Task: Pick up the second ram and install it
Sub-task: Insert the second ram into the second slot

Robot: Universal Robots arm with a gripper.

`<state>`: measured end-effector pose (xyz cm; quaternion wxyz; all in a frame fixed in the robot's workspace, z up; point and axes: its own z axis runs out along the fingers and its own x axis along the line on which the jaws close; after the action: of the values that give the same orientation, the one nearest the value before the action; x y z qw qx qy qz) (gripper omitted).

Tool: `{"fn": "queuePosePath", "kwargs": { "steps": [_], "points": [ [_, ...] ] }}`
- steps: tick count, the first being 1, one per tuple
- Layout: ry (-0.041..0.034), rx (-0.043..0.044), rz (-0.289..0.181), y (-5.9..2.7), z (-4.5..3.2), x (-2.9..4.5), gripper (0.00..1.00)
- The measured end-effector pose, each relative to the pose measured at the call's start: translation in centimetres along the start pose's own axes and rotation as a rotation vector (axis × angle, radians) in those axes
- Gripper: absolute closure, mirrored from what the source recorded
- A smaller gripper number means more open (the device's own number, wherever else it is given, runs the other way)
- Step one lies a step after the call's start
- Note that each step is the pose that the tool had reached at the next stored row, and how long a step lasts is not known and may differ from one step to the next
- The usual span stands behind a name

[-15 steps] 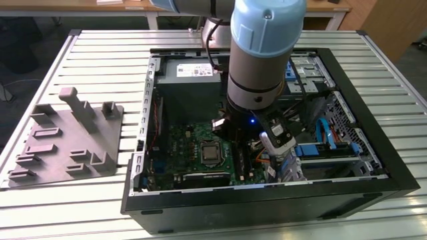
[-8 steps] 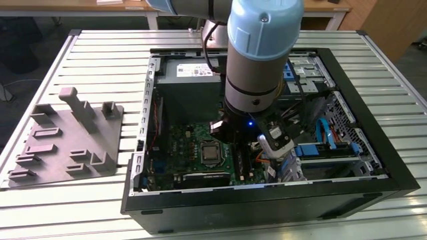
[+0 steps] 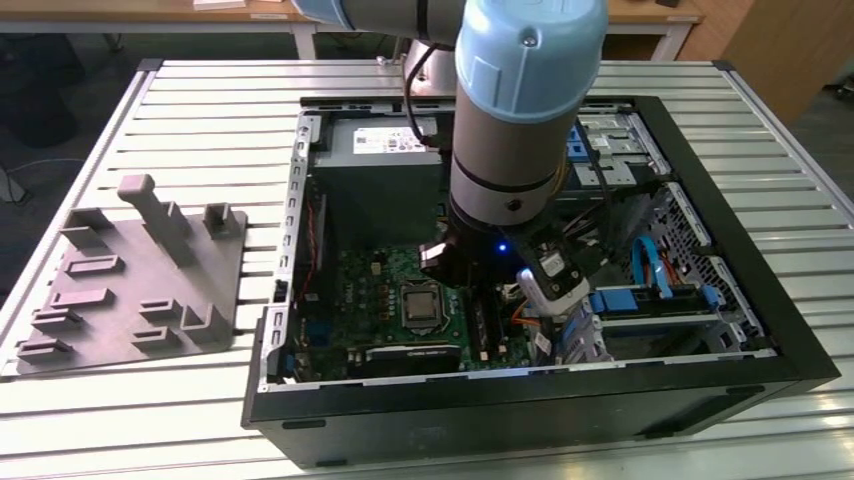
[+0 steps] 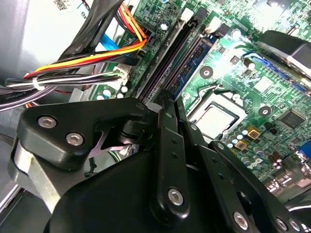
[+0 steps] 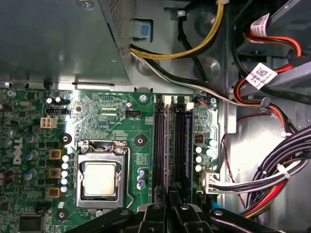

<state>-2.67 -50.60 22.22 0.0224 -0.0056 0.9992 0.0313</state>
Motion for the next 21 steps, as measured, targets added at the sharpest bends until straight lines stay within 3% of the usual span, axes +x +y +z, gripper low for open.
{"fn": "queuePosePath", "kwargs": {
  "steps": [21],
  "points": [
    [-0.0006, 0.0003, 0.011, 0.14, 0.43, 0.04, 0.86]
  ]
}}
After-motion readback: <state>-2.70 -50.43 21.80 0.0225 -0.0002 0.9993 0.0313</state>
